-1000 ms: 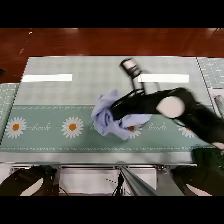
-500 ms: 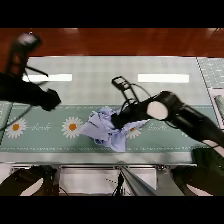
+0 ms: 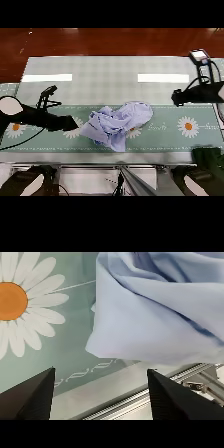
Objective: Fold the shirts.
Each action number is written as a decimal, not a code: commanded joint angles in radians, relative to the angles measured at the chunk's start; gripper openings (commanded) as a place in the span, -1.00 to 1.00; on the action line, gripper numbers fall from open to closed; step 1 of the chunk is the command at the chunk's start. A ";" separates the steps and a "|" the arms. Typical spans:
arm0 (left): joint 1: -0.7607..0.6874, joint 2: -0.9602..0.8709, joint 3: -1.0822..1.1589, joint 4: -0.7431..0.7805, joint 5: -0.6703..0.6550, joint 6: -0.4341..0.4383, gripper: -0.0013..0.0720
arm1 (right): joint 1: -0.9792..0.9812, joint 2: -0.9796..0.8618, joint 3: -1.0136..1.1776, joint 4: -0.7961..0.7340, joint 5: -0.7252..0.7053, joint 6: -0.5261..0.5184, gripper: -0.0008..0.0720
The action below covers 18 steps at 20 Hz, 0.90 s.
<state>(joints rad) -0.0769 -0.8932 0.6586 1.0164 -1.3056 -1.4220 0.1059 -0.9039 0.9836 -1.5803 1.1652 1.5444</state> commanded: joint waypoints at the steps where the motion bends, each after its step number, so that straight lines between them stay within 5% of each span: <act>1: 0.080 -0.005 -0.102 -0.146 0.022 0.133 0.84 | -0.206 0.016 -0.056 0.154 -0.013 -0.117 0.52; 9: 0.060 -0.226 -0.169 -0.414 0.124 0.346 0.81 | -0.260 0.016 -0.140 0.227 -0.012 -0.143 0.52; 10: 0.056 -0.270 -0.169 -0.416 0.132 0.350 0.52 | -0.260 0.016 -0.140 0.237 -0.011 -0.143 0.52; 12: 0.056 -0.336 -0.169 -0.449 0.118 0.391 -0.53 | -0.260 0.016 -0.140 0.239 -0.006 -0.135 0.52; 13: 0.058 -0.351 -0.169 -0.460 0.111 0.408 -0.77 | -0.260 0.016 -0.140 0.238 -0.004 -0.135 0.52; 14: 0.058 -0.352 -0.169 -0.467 0.108 0.425 -0.90 | -0.260 0.016 -0.140 0.239 -0.004 -0.135 0.52; 18: 0.058 -0.344 -0.169 -0.467 0.081 0.444 -0.91 | -0.261 0.009 -0.188 0.267 -0.031 -0.134 0.52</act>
<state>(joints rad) -0.0185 -1.2243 0.4908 0.5655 -1.2026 -1.0115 -0.1535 -0.8898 0.8280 -1.3415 1.1530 1.4082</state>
